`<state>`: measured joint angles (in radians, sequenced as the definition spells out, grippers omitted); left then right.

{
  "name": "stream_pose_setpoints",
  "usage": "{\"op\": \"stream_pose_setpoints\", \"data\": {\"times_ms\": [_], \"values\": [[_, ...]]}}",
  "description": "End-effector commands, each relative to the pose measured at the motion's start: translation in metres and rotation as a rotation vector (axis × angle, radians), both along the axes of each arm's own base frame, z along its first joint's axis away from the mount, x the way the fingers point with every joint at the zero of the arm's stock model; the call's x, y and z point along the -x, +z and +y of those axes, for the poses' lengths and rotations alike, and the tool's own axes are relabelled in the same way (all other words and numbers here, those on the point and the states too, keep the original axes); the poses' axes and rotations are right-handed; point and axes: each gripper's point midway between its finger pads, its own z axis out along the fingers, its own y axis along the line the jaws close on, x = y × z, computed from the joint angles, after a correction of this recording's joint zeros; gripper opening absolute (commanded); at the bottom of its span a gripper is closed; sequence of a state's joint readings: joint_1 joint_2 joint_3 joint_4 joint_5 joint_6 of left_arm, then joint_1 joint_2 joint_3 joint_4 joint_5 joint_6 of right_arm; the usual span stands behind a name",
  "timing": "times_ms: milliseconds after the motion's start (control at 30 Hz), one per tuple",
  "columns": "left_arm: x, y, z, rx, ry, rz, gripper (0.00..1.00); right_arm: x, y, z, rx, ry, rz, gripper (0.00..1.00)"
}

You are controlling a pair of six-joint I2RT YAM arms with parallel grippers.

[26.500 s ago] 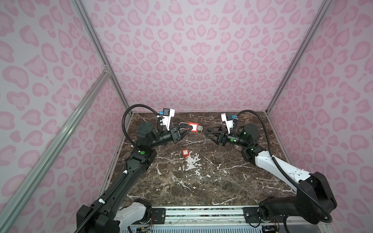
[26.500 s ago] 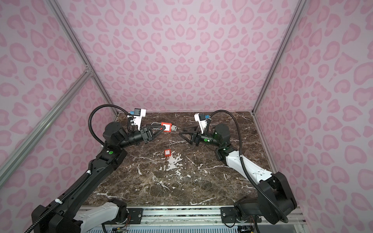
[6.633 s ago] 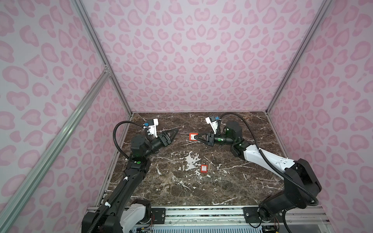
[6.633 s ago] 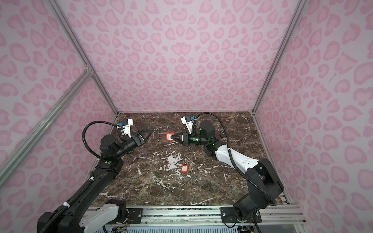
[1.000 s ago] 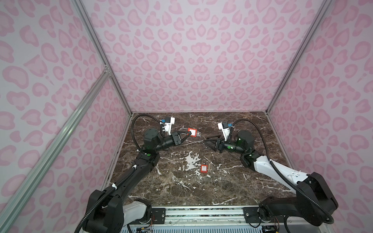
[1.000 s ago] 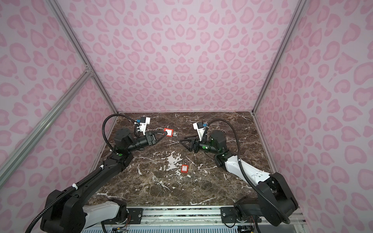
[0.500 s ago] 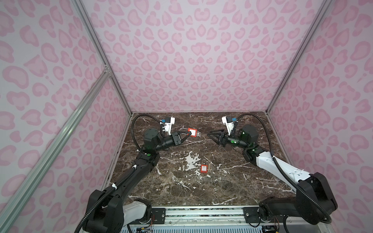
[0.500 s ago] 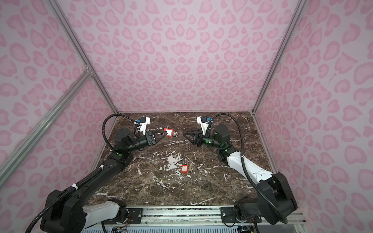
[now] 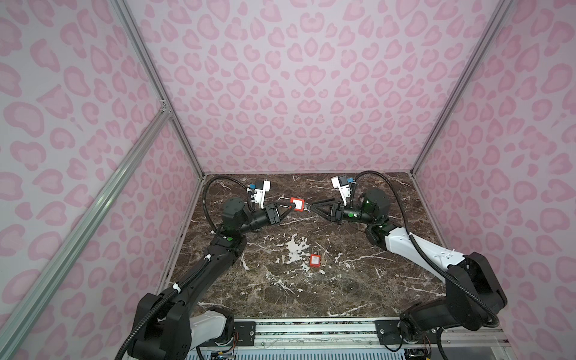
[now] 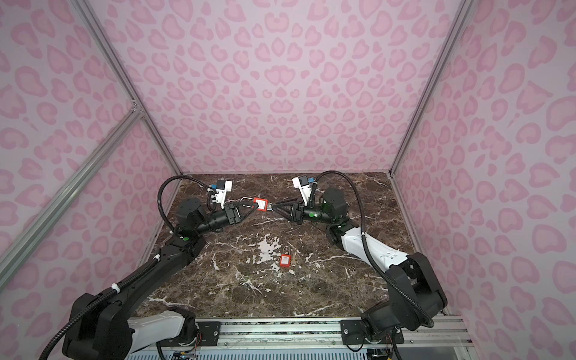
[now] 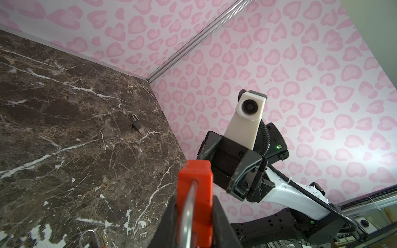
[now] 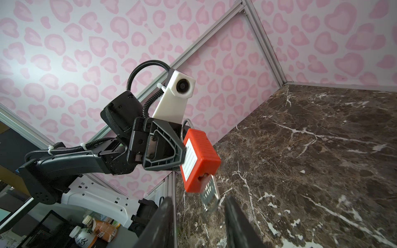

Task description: Lock with the key

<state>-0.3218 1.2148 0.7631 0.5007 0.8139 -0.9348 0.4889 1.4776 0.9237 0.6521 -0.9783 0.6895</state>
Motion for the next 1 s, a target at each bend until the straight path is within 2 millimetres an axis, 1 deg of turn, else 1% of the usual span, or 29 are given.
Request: {"op": "stream_pose_setpoints", "data": {"times_ms": [0,67,267,400,600,800,900,967], "values": [[0.0,0.015,-0.001,0.018,-0.011,-0.063,0.04,0.004,0.005,0.003,-0.018,0.045,0.0,0.41],[0.0,0.015,-0.001,0.018,-0.011,-0.062,0.04,0.005,0.004,0.005,-0.02,0.056,0.009,0.4],[0.0,0.014,-0.002,0.018,-0.014,-0.06,0.04,0.004,0.007,0.01,-0.041,0.085,0.022,0.33],[-0.001,0.015,-0.002,0.019,-0.013,-0.06,0.04,0.005,0.01,0.012,-0.065,0.1,0.016,0.26],[-0.001,0.014,-0.002,0.018,-0.015,-0.058,0.04,0.004,0.009,0.012,-0.076,0.099,0.018,0.13],[-0.002,0.015,-0.002,0.018,-0.009,-0.057,0.04,0.004,0.01,0.01,-0.085,0.091,0.009,0.03],[-0.007,0.009,0.0,0.009,0.017,-0.032,0.04,0.005,0.007,0.009,-0.078,0.08,-0.004,0.0],[-0.011,0.003,0.002,0.007,0.034,-0.011,0.04,0.005,0.005,0.008,-0.07,0.072,-0.016,0.0]]}}
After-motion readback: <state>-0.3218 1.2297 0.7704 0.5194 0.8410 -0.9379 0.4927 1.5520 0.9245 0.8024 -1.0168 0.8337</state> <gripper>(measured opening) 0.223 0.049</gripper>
